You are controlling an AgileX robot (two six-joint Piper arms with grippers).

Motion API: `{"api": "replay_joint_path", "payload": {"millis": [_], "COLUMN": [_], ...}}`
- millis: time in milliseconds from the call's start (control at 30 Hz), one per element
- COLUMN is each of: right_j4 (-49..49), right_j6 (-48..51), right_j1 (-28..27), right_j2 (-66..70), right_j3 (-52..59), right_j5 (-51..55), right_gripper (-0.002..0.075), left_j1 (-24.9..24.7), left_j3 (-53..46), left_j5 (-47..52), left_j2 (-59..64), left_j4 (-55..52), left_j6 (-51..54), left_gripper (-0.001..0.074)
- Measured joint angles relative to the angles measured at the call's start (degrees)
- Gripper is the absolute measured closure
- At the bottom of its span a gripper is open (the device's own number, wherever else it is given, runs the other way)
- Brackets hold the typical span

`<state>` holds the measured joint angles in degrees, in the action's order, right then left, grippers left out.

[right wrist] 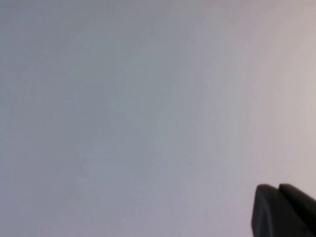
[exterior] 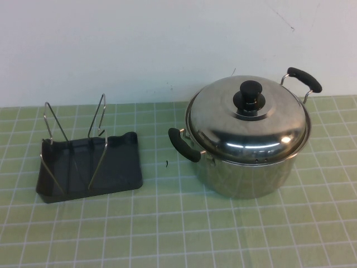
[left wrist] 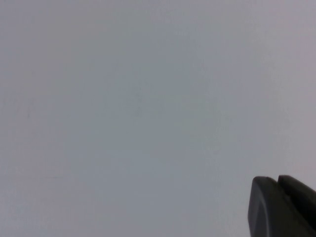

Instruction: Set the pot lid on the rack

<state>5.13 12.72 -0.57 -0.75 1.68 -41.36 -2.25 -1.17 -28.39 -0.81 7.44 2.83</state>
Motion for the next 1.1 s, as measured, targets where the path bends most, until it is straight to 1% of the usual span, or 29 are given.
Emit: {"api": "replay_joint_path", "payload": {"millis": [100,233,300,367,467,567,667,767,867,933,1000,1100], "right_j4": [0.0,0.1,-0.4,-1.1,-2.7,-3.8,-7.2,-9.9,-13.9,-21.0,-31.2,-44.4], "right_j6": [2.7,5.4,7.7,9.7,10.5,10.8,10.8,9.3,0.5,-6.7,-14.5,-21.4], "right_j1": [0.0,0.0,0.0,0.0,0.0,0.0,0.0,0.0,0.2,0.8,1.5,2.2], "right_j2": [0.0,0.0,0.5,2.7,7.7,13.7,21.3,29.3,37.6,42.8,48.7,58.3], "right_j3": [-1.2,-8.7,-13.1,-17.3,-22.4,-26.5,-29.0,-29.9,-29.9,-29.9,-30.1,-31.7], "right_j5": [6.2,21.2,26.4,29.6,33.2,36.7,37.9,36.4,31.0,25.1,15.1,0.1], "right_gripper": [0.0727,0.0727,0.0727,0.0727,0.0727,0.0727,0.0727,0.0727,0.0727,0.0727,0.0727,0.0727], "left_j1": [0.0,0.0,0.0,0.0,0.0,0.0,0.0,0.0,0.0,0.0,0.0,0.0], "left_j3": [0.0,4.2,7.2,10.2,12.7,13.1,11.3,8.3,6.6,6.3,6.3,6.2], "left_j5": [0.9,9.6,13.3,15.5,16.2,17.1,17.3,14.4,10.4,9.4,9.0,8.9], "left_j2": [0.0,0.0,0.0,0.5,2.5,4.1,5.0,6.2,7.0,7.5,8.3,9.6], "left_j4": [0.7,1.2,1.2,1.2,1.2,1.2,1.2,1.2,1.3,1.5,1.5,1.5], "left_j6": [-0.2,-0.2,0.6,2.2,4.6,5.8,7.2,7.7,7.8,7.2,6.2,4.8], "left_gripper": [0.0737,0.0737,0.0737,0.0737,0.0737,0.0737,0.0737,0.0737,0.0737,0.0737,0.0737,0.0737]}}
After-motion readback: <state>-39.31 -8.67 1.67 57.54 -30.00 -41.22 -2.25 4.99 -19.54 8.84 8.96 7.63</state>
